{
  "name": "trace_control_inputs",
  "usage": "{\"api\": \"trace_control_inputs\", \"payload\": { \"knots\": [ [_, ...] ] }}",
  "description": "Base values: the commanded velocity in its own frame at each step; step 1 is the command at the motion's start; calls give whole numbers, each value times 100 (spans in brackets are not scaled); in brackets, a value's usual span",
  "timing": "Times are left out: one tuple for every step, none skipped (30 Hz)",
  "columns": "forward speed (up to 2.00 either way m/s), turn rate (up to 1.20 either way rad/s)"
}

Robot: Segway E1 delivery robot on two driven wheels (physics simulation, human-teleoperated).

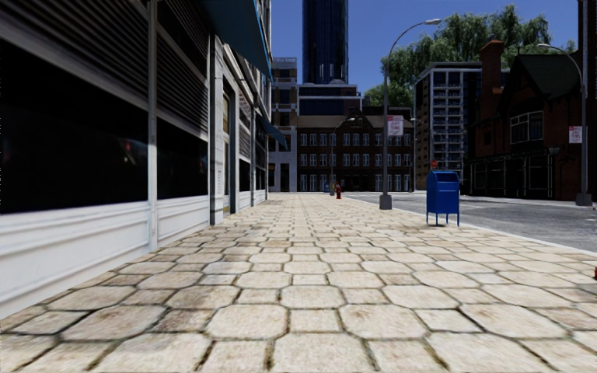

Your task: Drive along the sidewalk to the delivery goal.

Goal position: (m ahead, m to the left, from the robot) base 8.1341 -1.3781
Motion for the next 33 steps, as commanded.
{"api": "trace_control_inputs", "payload": {
  "knots": [
    [200,0],
    [200,0],
    [200,0],
    [200,0],
    [200,0],
    [200,0],
    [200,0],
    [200,0],
    [200,0],
    [200,0],
    [200,0],
    [200,0],
    [200,0],
    [200,0],
    [200,0],
    [200,0],
    [200,0],
    [200,0],
    [200,0],
    [200,0],
    [200,0],
    [200,0],
    [200,0],
    [200,0],
    [200,0],
    [200,0],
    [200,0],
    [200,0],
    [200,0],
    [200,0],
    [200,0],
    [200,0],
    [200,0]
  ]
}}
